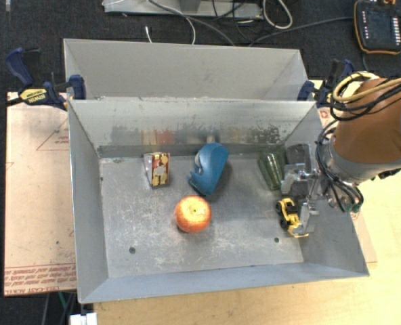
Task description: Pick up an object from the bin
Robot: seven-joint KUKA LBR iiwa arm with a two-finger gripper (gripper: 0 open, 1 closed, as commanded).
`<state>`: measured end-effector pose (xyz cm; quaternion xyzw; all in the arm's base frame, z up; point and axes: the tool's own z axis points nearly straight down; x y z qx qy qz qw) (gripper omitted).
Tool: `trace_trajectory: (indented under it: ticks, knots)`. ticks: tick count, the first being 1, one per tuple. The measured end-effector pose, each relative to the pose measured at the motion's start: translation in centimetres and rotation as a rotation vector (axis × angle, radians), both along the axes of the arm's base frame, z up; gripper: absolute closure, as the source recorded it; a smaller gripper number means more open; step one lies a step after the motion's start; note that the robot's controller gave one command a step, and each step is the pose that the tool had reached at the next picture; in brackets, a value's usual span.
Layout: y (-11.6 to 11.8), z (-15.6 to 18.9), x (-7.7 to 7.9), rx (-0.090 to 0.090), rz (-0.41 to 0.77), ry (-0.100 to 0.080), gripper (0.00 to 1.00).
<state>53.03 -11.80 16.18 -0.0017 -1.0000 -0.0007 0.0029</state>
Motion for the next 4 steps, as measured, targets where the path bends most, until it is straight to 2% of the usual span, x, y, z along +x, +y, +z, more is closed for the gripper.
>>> trace_trajectory:
  ticks: [1, 2, 3, 4]
  knots:
    - [0.1, 0.4, 0.2, -0.001, 0.004, -0.007, 0.0]
    - [-2.6, -8.0, 5.0, 0.014, 0.726, -0.008, 0.0]
    - [-2.1, -0.6, 5.5, 0.0, 0.82, -0.013, 0.0]
    - [1.6, -6.3, 6.4, 0.026, 1.194, -0.009, 0.0]
